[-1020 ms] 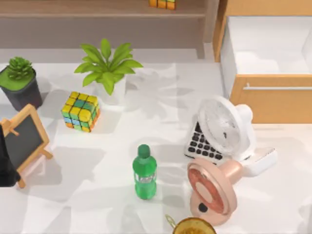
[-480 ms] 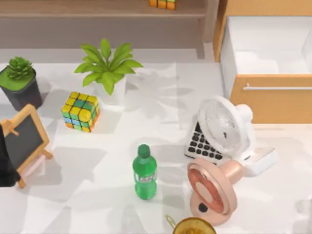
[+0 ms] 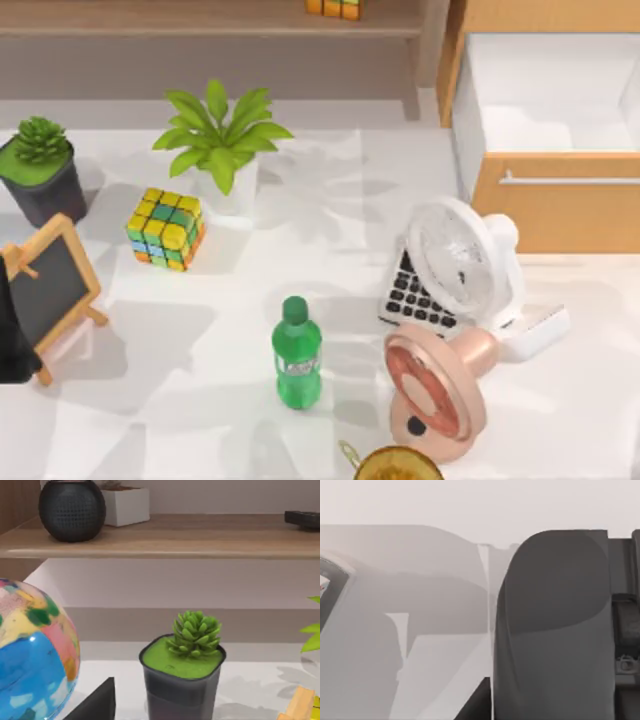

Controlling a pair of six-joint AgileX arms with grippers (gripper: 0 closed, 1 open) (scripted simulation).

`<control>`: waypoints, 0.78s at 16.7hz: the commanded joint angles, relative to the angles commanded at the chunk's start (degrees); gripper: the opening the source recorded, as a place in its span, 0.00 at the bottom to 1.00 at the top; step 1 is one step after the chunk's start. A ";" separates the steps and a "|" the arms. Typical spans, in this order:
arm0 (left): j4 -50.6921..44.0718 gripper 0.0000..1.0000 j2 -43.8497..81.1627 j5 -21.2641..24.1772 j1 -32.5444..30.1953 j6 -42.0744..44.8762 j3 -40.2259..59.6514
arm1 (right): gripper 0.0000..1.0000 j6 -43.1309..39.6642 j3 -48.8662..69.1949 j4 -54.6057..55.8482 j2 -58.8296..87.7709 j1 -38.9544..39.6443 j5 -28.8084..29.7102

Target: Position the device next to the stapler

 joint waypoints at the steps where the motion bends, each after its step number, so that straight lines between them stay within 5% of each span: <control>1: 0.00 1.00 0.00 0.00 0.00 0.00 0.00 | 0.00 0.02 -0.09 -0.04 0.08 0.01 0.04; 4: 0.00 1.00 0.00 0.00 0.00 0.00 0.00 | 0.00 0.02 -0.09 -0.04 0.08 0.01 0.04; 13: 0.00 1.00 0.00 0.00 0.00 0.00 0.00 | 0.68 0.02 -0.09 -0.04 0.08 0.01 0.04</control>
